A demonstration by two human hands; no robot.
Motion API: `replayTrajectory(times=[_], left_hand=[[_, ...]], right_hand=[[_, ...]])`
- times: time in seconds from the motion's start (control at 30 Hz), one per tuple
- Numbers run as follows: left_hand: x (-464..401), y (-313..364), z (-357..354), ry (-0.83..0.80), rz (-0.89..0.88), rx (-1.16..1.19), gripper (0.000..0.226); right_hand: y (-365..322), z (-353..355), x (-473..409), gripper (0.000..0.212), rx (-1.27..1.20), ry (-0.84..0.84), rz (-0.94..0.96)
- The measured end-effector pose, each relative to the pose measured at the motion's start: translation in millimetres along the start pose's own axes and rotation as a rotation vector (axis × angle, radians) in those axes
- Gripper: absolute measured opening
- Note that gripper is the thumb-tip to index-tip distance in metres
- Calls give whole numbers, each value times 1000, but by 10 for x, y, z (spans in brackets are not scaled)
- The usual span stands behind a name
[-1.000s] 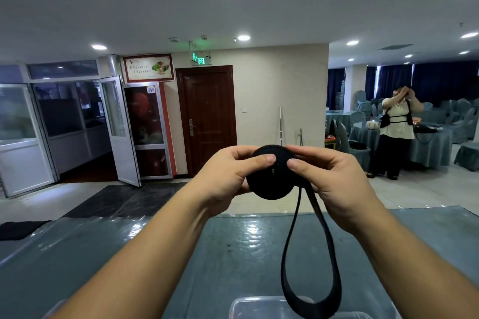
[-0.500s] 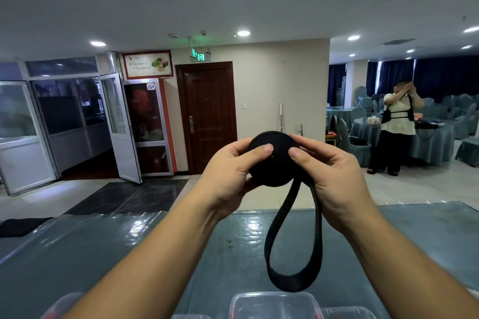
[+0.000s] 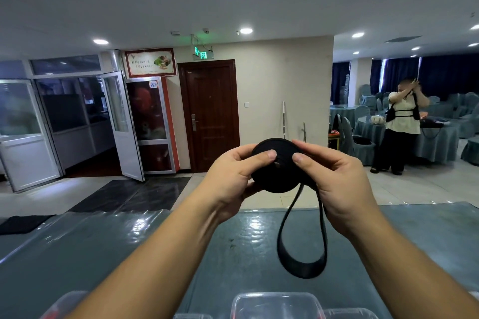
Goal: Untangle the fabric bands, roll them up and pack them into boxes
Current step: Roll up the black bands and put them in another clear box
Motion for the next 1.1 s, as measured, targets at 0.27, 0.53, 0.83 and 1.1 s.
replayTrajectory(times=[0.27, 0.53, 0.83, 1.1], left_hand=[[-33, 62, 66, -27, 32, -91, 26], [-48, 16, 71, -33, 57, -122, 26], [-58, -31, 53, 39, 58, 12, 28], [-50, 17, 67, 3, 81, -105, 27]], right_hand=[[22, -21, -68, 26, 52, -85, -32], [69, 14, -112, 26, 74, -86, -44], [76, -8, -101, 23, 30, -33, -9], [30, -5, -134, 24, 93, -110, -17]])
Point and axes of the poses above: each hand's wrist, its own x-axis away from the middle knuckle, its own z-axis out of the back of the hand, y = z × x, the point moved 6 cm from there along -x, towards the middle knuckle, and after that the axes turned 4 degrees about y, right-handed, at the moved point
